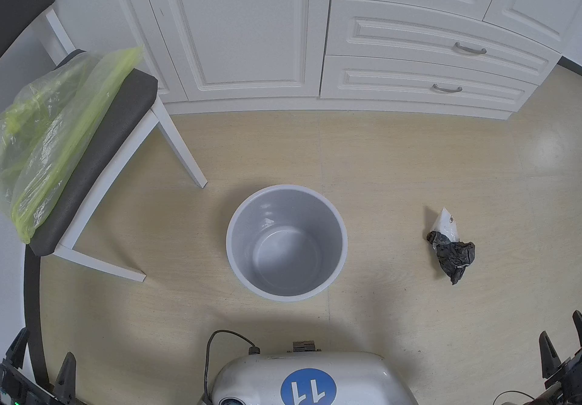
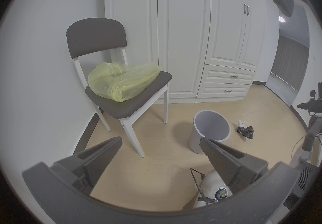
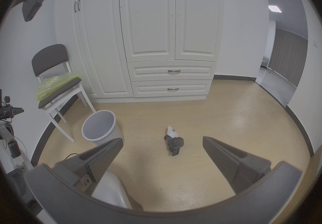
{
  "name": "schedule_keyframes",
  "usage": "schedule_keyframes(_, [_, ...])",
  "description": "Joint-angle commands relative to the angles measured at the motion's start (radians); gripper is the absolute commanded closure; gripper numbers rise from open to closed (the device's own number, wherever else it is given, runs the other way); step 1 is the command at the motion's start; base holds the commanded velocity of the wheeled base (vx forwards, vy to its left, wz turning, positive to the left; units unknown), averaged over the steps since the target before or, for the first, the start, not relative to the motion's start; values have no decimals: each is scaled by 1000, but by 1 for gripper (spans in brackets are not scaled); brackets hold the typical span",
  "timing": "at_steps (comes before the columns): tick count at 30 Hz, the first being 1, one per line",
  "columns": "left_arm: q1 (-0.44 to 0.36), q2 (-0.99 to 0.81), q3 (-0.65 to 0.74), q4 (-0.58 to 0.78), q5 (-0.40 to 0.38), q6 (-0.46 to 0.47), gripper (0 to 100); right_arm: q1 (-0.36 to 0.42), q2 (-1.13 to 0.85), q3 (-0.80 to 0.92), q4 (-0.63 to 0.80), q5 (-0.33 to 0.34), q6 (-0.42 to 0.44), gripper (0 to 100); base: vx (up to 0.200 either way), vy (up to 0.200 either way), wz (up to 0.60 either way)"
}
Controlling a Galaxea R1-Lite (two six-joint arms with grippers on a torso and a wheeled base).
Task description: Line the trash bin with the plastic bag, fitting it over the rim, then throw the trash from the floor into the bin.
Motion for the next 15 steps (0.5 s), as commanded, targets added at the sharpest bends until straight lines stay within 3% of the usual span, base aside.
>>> schedule_keyframes(1, [0, -16, 18, 0, 0, 0, 0, 0, -16, 18, 0, -2, 3, 0, 0, 0, 0])
schedule_keyframes(15, [0, -16, 18, 0, 0, 0, 0, 0, -16, 16, 0, -2, 7, 0, 0, 0, 0])
